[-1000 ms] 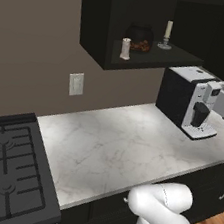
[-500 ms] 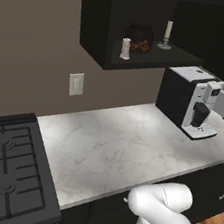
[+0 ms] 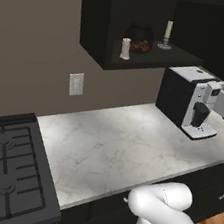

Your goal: Pick the jar and candle from the dining table and place them in the open cabinet. Close the cabinet after placing the objects.

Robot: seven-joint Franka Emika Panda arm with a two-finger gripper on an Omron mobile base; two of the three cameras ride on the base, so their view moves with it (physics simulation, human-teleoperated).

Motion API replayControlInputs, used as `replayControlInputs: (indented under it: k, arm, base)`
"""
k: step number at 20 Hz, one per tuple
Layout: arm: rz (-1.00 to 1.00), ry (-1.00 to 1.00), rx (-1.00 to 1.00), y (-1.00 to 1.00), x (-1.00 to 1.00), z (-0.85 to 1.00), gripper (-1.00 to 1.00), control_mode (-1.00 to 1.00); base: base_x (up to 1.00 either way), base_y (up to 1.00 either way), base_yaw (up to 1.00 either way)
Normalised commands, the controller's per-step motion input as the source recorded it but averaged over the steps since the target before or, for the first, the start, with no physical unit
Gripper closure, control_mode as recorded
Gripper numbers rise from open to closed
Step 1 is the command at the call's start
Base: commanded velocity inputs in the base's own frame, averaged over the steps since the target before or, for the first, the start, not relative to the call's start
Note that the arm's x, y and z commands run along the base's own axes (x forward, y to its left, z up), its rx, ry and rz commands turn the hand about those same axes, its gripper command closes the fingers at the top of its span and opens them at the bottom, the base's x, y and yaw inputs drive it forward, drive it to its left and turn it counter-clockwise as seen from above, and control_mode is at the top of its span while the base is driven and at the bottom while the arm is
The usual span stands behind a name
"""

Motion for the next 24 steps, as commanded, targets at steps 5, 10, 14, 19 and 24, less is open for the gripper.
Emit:
replayControlInputs:
  k: [5, 10, 14, 19, 24]
  arm:
    - [-0.02, -0.01, 0.01, -0.48, 0.03, 0.00, -1.00, -1.00]
    - [0.02, 0.00, 0.02, -0.50, 0.43, 0.00, -1.00, -1.00]
    - [0.09, 0.00, 0.05, -0.41, 0.32, 0.00, -1.00, -1.00]
    - [0.10, -0.03, 0.05, -0.38, -0.01, 0.00, -1.00, -1.00]
    - [0.11, -0.10, 0.04, -0.19, -0.01, -0.04, -1.00, -1.00]
  base:
    - [0.00, 0.00, 0.00]
    - [0.00, 0.00, 0.00]
    - [0.00, 0.00, 0.00]
    - [0.00, 0.00, 0.00]
    - [0.00, 0.00, 0.00]
